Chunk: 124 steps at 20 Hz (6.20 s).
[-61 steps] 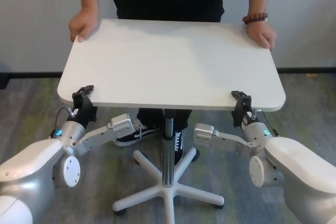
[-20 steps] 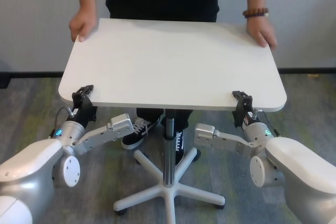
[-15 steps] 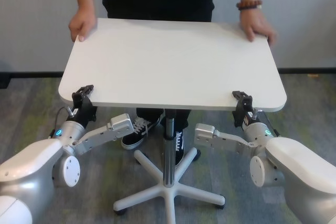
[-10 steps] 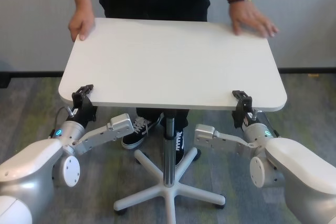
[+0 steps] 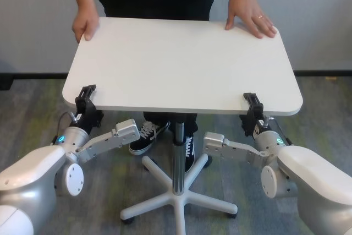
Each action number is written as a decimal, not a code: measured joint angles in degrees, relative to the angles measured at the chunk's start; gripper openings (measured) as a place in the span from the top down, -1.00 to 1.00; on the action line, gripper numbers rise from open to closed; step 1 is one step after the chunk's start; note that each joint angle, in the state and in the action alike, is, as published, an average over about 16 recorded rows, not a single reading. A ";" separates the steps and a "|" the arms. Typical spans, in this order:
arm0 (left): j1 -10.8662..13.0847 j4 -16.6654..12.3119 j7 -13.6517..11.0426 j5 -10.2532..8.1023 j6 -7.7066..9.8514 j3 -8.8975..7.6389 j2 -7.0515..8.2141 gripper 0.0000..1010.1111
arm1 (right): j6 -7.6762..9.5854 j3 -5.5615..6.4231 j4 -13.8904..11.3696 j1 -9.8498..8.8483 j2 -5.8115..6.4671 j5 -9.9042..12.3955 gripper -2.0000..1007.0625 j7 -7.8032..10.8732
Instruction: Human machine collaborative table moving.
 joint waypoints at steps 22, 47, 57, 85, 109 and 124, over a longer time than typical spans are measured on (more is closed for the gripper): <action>0.00 0.00 0.00 0.00 0.00 0.00 0.00 -0.98 | 4.84 -1.31 -16.33 -7.73 3.41 0.33 -0.99 7.68; 0.00 -0.01 0.01 0.00 0.00 0.00 0.00 -0.98 | 5.98 -1.19 -34.69 -18.75 7.50 2.40 -0.99 15.25; 0.01 -0.01 0.02 0.00 0.00 -0.01 0.00 -0.98 | 5.85 -0.70 -32.46 -18.11 6.73 2.82 -0.99 15.19; -3.34 6.47 -0.03 0.73 -0.85 0.56 -1.91 -0.98 | 5.78 -0.75 -32.39 -17.97 6.72 2.84 -0.99 15.37; -9.71 18.22 -5.56 4.62 -4.24 0.55 -4.49 -0.98 | 5.73 -0.78 -32.47 -17.97 6.77 2.84 -0.99 15.37; -8.81 16.43 -6.26 4.94 -3.62 -0.03 -4.16 -0.98 | 5.73 -0.77 -32.47 -17.97 6.77 2.84 -0.99 15.38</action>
